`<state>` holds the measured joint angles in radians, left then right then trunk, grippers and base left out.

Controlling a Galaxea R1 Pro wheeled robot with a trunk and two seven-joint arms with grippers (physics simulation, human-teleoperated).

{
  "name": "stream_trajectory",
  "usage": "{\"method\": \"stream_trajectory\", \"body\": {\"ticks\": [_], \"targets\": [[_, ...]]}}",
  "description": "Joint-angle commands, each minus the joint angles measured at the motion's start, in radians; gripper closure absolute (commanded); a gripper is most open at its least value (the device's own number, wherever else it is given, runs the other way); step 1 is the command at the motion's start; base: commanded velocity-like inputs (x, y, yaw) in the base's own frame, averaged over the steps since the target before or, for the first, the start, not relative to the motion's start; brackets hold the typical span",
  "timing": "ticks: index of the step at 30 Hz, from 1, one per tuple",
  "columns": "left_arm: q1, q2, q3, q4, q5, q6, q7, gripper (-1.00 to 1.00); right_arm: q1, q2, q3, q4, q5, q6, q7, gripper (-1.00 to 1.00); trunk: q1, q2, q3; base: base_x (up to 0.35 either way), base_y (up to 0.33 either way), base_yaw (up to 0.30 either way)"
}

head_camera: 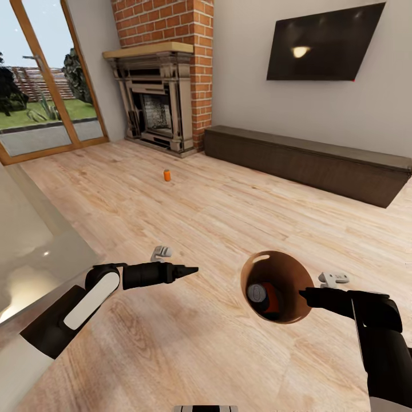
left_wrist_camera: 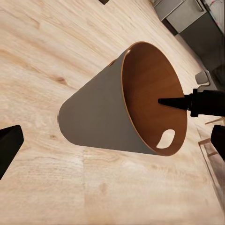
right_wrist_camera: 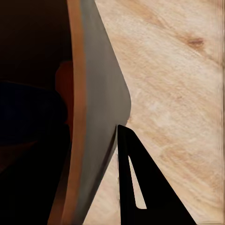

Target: Put the three can of soda from the living room inside the tash can in the kitchen.

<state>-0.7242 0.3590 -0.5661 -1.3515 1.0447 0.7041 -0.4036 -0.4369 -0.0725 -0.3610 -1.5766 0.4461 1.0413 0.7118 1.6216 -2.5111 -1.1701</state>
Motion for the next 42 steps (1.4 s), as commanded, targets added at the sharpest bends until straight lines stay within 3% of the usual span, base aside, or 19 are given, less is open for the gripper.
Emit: {"method": "stream_trajectory", "body": {"ticks": [1,24,26,28,31,42], "targets": [[0.0,0.0,0.0,0.0,0.0,0.0,0.0,-1.0,0.0,0.0,0.001,0.0,-0.023,0.006,0.001,1.0,0.0,0.0,0.001,0.0,0.0,-0.192],[0.0,-0.003,0.0,0.0,-0.002,0.0,0.007,-1.0,0.0,-0.001,0.001,0.0,-0.023,0.006,0.003,1.0,0.0,0.0,0.004,0.005,0.0,-0.02],[0.0,-0.016,0.0,0.001,-0.019,0.002,0.04,-1.0,0.0,-0.001,0.001,0.0,-0.023,0.006,0.003,1.0,0.0,0.0,0.004,0.19,0.0,0.0],[-0.001,-0.072,0.0,0.001,-0.067,0.011,0.122,-1.0,0.0,-0.001,0.001,0.0,-0.023,0.006,0.003,1.0,0.0,0.0,0.004,0.302,0.0,0.0],[0.0,-0.103,0.0,0.003,-0.103,0.016,0.151,-1.0,0.0,-0.001,0.001,0.0,-0.023,0.006,0.003,1.0,0.0,0.0,0.004,0.327,0.0,0.0],[0.0,-0.107,0.0,0.003,-0.105,0.02,0.153,-1.0,0.0,-0.001,0.001,0.0,-0.023,0.006,0.003,1.0,0.0,0.0,0.004,0.337,0.0,0.0]]}}
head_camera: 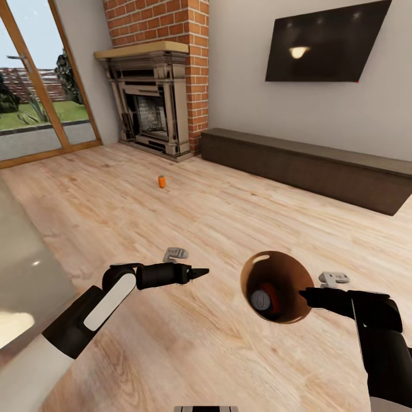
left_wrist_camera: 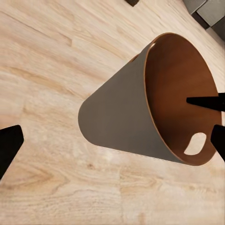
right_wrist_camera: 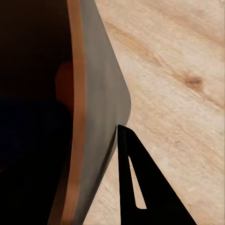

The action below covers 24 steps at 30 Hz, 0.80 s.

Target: Put the three can of soda from the living room inside the tash can in the kitchen.

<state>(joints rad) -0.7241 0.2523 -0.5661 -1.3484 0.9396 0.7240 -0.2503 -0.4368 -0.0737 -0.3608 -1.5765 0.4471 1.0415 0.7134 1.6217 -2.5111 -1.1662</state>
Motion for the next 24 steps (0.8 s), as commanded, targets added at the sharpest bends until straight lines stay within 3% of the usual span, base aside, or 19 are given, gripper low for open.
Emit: {"method": "stream_trajectory", "body": {"ticks": [1,8,24], "targets": [[0.0,0.0,0.0,0.0,0.0,0.0,0.0,-1.0,0.0,0.0,0.0,0.0,-0.024,0.006,0.001,1.0,0.0,0.0,0.0,0.337,0.0,0.0],[0.0,0.002,0.0,-0.001,0.0,0.0,-0.001,-1.0,0.0,0.0,0.0,0.0,-0.024,0.006,0.001,1.0,0.0,0.0,0.0,0.267,0.0,0.0],[0.0,0.002,-0.001,-0.003,-0.002,0.0,-0.001,-1.0,-0.001,-0.001,0.001,0.0,-0.024,0.006,0.001,1.0,0.0,0.0,0.0,0.009,0.0,0.0]]}}
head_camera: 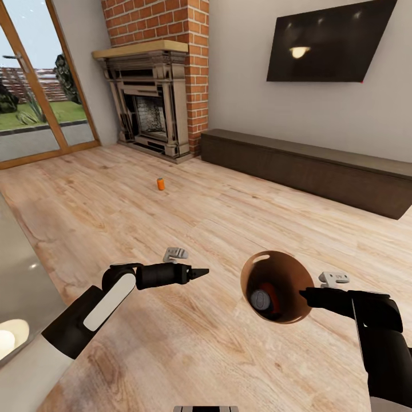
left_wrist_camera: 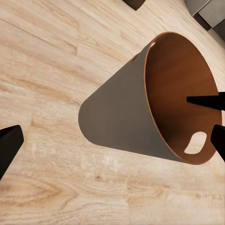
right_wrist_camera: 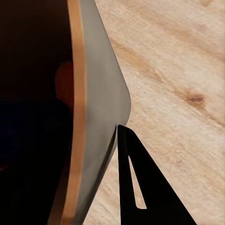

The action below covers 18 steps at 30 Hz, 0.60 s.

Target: Put the three can of soda from the living room inside the tash can in the kitchen.

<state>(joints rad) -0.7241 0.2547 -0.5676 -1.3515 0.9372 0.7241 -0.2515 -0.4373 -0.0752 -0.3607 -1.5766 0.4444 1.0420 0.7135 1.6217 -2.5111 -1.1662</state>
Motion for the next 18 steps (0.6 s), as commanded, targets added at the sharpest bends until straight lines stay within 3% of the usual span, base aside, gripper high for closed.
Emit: {"method": "stream_trajectory", "body": {"ticks": [1,18], "targets": [[0.0,0.0,0.0,0.0,0.0,0.0,0.0,-1.0,0.0,0.0,0.0,0.0,-0.021,0.005,0.001,1.0,0.0,0.0,0.0,0.0,0.0,0.0],[0.0,-0.002,0.0,0.001,0.0,-0.001,0.0,-1.0,0.0,0.002,0.002,0.0,-0.021,0.005,0.001,1.0,0.0,0.0,0.001,0.0,0.0,-0.01]]}}
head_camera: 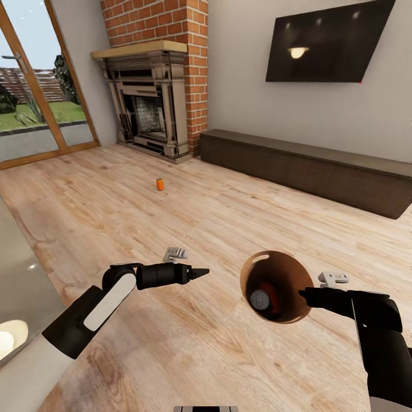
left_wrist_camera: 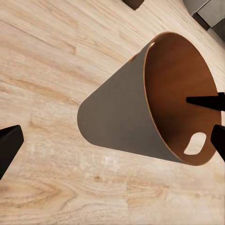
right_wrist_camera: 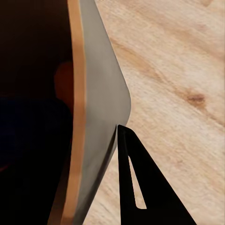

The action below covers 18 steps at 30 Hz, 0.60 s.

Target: Put the three can of soda from the living room inside the tash can in the kitchen.

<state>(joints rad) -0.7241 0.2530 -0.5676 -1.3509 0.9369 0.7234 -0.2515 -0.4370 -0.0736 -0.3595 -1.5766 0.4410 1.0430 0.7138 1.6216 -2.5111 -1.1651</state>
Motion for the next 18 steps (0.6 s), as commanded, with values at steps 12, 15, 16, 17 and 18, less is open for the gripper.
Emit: {"method": "stream_trajectory", "body": {"ticks": [12,15,16,17,18], "targets": [[0.0,-0.001,0.0,0.0,0.0,0.001,0.0,-1.0,0.0,0.0,0.0,0.0,-0.018,0.004,0.001,1.0,0.0,0.0,0.01,0.0,0.0,-0.173],[0.0,-0.001,0.0,0.0,0.001,0.001,0.0,-1.0,-0.001,0.0,0.001,0.0,-0.018,0.004,0.001,1.0,0.0,0.0,0.011,0.0,0.0,-0.082],[0.0,-0.001,0.0,0.001,0.002,0.001,0.0,-1.0,0.0,0.0,0.001,0.0,-0.018,0.004,0.001,1.0,0.0,0.0,0.011,0.0,0.0,-0.037],[0.0,-0.001,0.0,0.0,0.002,0.001,0.0,-1.0,0.0,0.0,0.001,0.0,-0.018,0.004,0.001,1.0,0.0,0.0,0.012,0.0,0.0,-0.024],[0.0,-0.001,0.001,0.001,0.004,0.001,0.0,-1.0,0.0,0.0,0.001,0.0,-0.018,0.004,0.001,1.0,0.0,0.0,0.012,0.0,0.0,-0.012]]}}
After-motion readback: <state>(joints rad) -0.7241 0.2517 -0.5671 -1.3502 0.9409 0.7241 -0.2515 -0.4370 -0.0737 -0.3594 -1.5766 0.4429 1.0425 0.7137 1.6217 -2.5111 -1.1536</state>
